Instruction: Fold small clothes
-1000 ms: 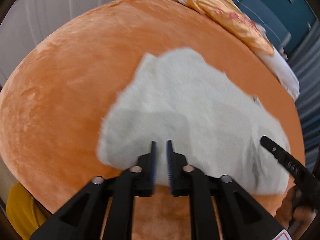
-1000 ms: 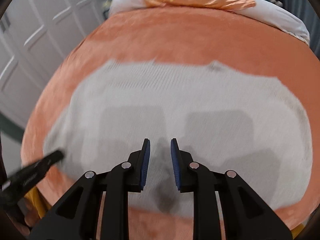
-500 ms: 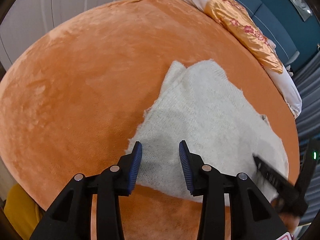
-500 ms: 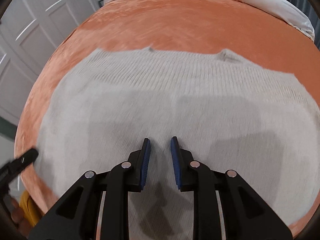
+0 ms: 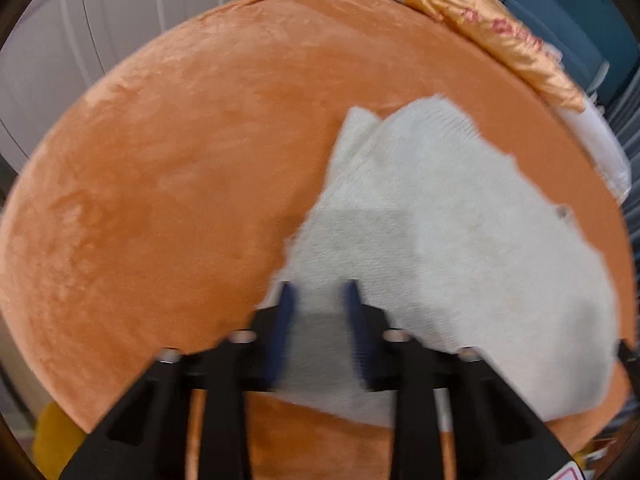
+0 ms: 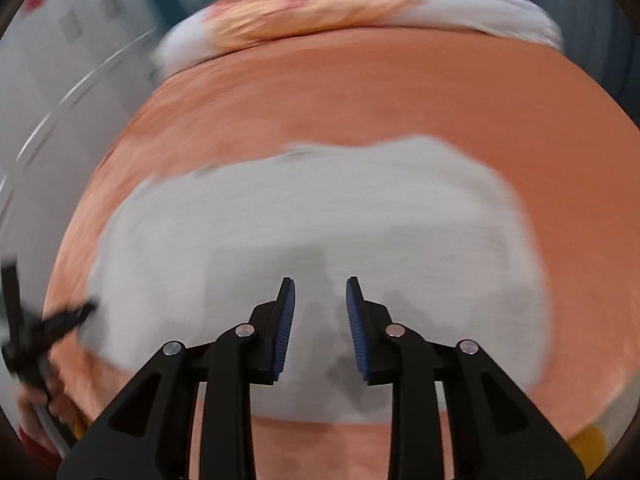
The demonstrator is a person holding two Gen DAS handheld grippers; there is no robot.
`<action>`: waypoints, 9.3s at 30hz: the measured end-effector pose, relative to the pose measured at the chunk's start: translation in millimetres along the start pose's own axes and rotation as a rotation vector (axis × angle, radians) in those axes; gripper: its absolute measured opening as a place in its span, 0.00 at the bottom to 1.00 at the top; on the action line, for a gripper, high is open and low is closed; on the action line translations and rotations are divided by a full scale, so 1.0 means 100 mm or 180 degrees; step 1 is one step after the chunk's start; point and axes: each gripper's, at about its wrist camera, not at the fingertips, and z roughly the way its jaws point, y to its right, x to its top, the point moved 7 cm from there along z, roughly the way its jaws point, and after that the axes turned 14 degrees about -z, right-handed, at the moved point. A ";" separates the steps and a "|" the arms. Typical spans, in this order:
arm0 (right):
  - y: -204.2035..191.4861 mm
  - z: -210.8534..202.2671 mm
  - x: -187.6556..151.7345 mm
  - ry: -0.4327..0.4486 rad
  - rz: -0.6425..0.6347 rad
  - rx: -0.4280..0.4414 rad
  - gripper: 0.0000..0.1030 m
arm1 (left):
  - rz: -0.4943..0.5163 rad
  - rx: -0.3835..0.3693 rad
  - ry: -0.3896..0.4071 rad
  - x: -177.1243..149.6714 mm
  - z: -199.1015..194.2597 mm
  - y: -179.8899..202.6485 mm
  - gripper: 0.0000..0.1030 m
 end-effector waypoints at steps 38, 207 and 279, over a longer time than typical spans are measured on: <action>-1.50 0.58 -0.23 -0.0339 -0.0711 0.0678 0.24 | -0.1225 -0.0891 -0.0278 -0.05 -0.14 -0.17 0.14; -0.36 -0.22 -0.23 0.0001 -0.0156 0.0768 0.20 | 0.1314 -0.0269 0.0070 -1.59 -0.53 2.32 0.44; 0.83 -0.35 -0.59 0.0096 0.0465 0.0231 0.48 | 0.1382 -0.0105 -0.0066 -1.71 -0.38 2.43 0.59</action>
